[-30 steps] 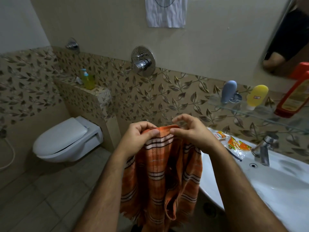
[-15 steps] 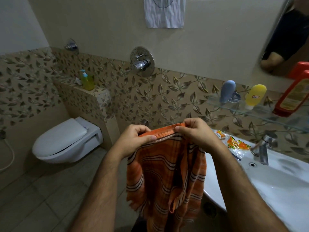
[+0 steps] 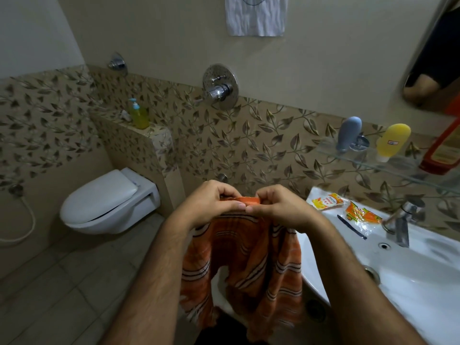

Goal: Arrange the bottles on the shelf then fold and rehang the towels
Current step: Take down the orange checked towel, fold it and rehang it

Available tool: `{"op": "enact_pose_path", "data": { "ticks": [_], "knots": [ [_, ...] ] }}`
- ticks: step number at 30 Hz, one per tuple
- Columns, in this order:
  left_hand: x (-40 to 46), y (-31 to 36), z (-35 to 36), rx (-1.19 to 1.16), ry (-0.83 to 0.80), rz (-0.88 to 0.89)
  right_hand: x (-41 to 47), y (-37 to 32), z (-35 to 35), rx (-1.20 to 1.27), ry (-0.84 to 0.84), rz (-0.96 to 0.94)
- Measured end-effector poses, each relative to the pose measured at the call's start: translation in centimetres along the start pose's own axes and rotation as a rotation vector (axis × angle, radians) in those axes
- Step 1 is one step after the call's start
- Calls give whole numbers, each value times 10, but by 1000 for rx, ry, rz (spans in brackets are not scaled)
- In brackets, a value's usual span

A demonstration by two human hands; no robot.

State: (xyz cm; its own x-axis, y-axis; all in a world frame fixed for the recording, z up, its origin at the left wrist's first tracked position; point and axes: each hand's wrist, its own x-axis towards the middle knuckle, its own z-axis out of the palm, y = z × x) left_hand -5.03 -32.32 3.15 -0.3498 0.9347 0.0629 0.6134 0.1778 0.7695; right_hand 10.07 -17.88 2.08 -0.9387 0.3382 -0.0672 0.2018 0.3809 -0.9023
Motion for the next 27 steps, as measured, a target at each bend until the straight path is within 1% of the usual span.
{"op": "enact_pose_path", "data": {
  "ticks": [3, 5, 8, 11, 13, 15, 16, 20, 22, 24, 27],
  "knots": [
    [-7, -12, 1, -1, -13, -79, -2, 1, -7, 170, 74, -35],
    [-12, -17, 1, -85, 37, -119, -1, 6, -13, 204, 175, -23],
    [-17, -22, -8, -155, 132, -149, 0, 18, -18, 132, 292, 36],
    [-21, -30, -14, -116, 134, -181, 1, 29, -17, 55, 351, 117],
    [-24, -32, -16, -97, 151, -191, 1, 34, -18, 12, 387, 138],
    [-25, -26, -13, -92, 152, -163, -1, 34, -18, 6, 359, 111],
    [-23, -21, -10, -86, 139, -139, -2, 31, -17, 20, 308, 88],
    [-11, 1, 5, 28, 24, -54, -3, 12, 1, 4, 25, -41],
    [-6, 7, 12, 91, -20, -42, 0, 12, 8, -15, -68, -73],
    [-6, 6, 16, 109, -20, -37, -3, 15, 9, -28, -90, -63],
    [-13, -4, 19, 72, 16, -102, -11, 19, 3, -28, -39, -25]
  ]
}}
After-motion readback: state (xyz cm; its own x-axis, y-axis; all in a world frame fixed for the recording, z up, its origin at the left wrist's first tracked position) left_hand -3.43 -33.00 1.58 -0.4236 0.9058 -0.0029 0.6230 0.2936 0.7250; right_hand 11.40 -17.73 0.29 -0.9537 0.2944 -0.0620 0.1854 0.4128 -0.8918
